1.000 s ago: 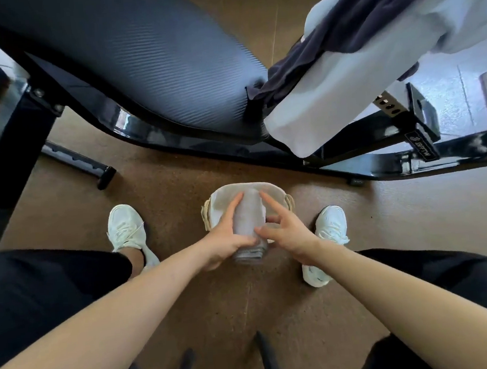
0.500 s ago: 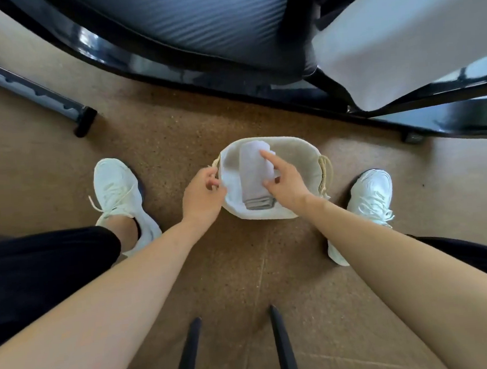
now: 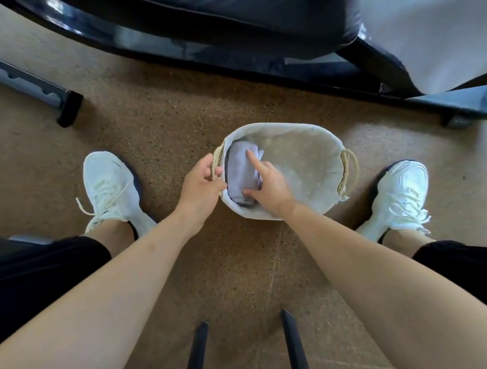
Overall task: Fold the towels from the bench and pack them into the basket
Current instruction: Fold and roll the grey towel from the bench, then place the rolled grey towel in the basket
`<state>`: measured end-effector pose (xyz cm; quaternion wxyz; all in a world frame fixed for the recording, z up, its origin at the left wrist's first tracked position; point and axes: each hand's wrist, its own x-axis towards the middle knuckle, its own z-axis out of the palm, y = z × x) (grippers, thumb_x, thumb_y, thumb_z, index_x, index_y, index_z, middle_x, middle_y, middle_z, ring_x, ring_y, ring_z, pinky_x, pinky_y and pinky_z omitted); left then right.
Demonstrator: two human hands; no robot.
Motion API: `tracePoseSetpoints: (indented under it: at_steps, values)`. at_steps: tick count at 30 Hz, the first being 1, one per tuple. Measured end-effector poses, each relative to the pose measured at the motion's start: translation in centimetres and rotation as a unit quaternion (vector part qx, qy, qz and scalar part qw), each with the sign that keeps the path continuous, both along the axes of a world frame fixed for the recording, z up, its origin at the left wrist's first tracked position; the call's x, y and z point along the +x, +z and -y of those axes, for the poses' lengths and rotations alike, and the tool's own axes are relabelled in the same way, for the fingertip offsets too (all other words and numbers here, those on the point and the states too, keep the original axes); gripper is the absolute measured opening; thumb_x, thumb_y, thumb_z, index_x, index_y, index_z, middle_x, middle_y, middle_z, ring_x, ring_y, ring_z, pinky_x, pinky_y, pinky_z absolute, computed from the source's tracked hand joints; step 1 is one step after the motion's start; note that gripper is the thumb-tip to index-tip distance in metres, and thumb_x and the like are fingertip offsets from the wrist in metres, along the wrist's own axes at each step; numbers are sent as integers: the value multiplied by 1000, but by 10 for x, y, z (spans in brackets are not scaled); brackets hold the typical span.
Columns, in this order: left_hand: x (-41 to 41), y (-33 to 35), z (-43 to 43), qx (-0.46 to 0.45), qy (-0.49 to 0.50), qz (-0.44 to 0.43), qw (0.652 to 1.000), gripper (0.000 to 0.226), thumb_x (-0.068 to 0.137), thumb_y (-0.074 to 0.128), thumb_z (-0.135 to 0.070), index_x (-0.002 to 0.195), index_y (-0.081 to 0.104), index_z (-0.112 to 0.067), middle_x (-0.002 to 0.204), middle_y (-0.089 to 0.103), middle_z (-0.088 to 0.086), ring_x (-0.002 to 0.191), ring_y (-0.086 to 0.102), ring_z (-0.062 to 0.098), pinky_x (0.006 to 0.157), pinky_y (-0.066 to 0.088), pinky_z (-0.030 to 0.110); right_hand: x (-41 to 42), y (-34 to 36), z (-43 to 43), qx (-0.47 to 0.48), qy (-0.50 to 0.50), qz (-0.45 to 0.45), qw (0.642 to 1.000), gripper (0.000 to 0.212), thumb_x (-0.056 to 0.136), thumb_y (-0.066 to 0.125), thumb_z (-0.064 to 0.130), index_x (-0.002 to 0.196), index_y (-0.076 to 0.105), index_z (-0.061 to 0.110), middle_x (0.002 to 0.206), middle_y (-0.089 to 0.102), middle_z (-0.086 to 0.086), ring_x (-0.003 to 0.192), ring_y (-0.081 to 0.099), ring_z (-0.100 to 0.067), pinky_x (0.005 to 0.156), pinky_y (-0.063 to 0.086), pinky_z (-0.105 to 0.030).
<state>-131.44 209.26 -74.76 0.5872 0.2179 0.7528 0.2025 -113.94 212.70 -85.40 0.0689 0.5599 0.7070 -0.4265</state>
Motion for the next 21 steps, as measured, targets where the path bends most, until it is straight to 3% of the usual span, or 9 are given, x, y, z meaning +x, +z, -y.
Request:
tracePoseSetpoints:
  at_steps: [4,7,9,10,12,14,16,18,21]
  values:
    - [-7,8,-10,-4,-1,0,1000,60,98,58,-3,152,43,-27,137,59,-4,128,56,15,110,46,40,-1,2,-8,48,56,116,991,99,91,63,57,153,-14,51,113,61,-4,101,60,-26,90,50,-47]
    - [-10,17,-13,-9,-8,5,1000,63,97,61,-4,153,42,-27,138,57,-9,129,54,12,107,46,35,-6,14,-16,35,79,155,984,97,91,60,59,153,-14,50,116,65,-5,99,62,-27,86,51,-44]
    - [-9,27,-14,-15,-14,7,1000,52,98,59,-4,142,52,-29,124,58,-12,119,54,10,94,46,27,-9,31,-24,30,91,150,984,90,92,60,57,156,-3,46,119,64,-5,102,63,-27,86,51,-43]
    - [-9,33,-15,-16,-23,2,1000,39,98,58,-4,125,60,-32,112,58,-13,111,53,10,86,44,25,-9,42,-27,21,94,138,986,86,93,60,55,157,4,44,123,64,-4,106,63,-27,88,50,-43]
    - [-10,48,-18,-13,-37,-11,999,30,97,57,-4,95,56,-35,93,55,-11,100,52,15,79,42,29,-5,69,-35,13,97,121,988,73,96,59,53,157,22,38,131,62,-4,115,62,-28,95,51,-44]
    - [-12,70,-21,0,-56,-25,998,25,97,59,-9,115,62,-27,104,61,-5,105,56,18,88,44,35,6,105,-41,5,98,114,989,57,97,58,53,148,44,33,126,65,-1,114,63,-25,94,53,-42]
    - [-13,94,-23,20,-71,-32,997,42,98,60,-13,139,55,-21,123,64,-1,118,59,18,95,46,34,19,146,-46,-7,93,105,990,38,99,57,48,132,59,29,109,66,5,100,64,-18,83,53,-34]
    - [-10,120,-26,49,-85,-47,994,41,99,59,-14,139,57,-21,125,66,0,118,61,18,94,49,34,29,191,-50,-4,95,105,990,27,101,55,39,121,66,26,100,65,7,92,62,-14,79,51,-31]
    - [-1,158,-29,98,-101,-55,989,29,98,61,-17,126,64,-26,118,68,-4,112,63,15,96,53,38,41,262,-58,26,72,65,995,22,99,58,38,115,68,27,104,69,5,96,65,-16,84,55,-33]
